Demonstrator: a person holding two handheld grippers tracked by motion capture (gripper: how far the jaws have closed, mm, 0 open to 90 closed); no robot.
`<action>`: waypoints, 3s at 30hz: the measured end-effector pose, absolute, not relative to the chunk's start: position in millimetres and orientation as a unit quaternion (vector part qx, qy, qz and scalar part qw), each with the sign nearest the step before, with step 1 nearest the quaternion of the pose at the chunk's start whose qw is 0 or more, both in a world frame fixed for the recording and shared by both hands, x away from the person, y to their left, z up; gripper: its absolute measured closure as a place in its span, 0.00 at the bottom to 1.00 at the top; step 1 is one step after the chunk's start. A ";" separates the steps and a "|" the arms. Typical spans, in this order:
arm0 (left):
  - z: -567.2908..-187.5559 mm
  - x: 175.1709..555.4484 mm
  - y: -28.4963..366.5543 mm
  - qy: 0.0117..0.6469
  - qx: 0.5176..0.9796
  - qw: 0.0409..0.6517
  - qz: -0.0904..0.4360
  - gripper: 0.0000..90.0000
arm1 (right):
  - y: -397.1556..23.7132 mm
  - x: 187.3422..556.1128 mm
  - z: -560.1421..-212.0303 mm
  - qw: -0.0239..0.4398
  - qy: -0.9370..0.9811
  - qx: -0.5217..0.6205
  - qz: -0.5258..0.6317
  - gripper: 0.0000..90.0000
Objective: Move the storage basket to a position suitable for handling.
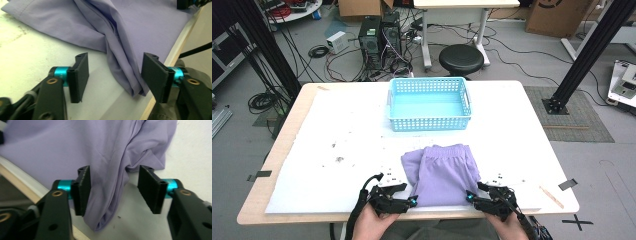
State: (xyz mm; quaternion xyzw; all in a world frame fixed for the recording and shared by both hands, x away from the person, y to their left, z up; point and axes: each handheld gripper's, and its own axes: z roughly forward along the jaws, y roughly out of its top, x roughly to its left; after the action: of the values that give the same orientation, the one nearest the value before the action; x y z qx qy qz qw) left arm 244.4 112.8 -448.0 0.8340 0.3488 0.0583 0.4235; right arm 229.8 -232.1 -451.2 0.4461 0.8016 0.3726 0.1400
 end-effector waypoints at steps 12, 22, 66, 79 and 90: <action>-448.1 245.9 112.0 0.321 0.845 0.428 0.023 0.92 | -233.6 221.6 -450.6 0.112 0.810 0.432 0.381 0.94; -437.7 261.6 131.7 0.347 0.825 0.439 0.081 0.46 | -243.7 228.0 -439.1 0.159 0.795 0.426 0.402 0.57; -437.4 455.0 175.4 0.357 0.764 0.515 0.157 0.31 | -240.9 453.1 -422.3 0.189 0.792 0.382 0.438 0.38; -431.5 465.5 163.9 0.366 0.777 0.494 0.140 0.30 | -236.8 457.7 -420.6 0.203 0.797 0.380 0.423 0.43; -422.0 442.0 154.1 0.346 0.799 0.470 0.144 0.30 | -248.9 429.0 -413.5 0.206 0.800 0.368 0.427 0.44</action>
State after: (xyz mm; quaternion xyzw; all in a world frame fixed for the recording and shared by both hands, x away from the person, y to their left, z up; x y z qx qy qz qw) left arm 442.0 154.1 -422.0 0.7990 0.3460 0.1439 0.4703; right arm 429.0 -248.9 -413.5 0.3684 0.7996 0.4270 0.2064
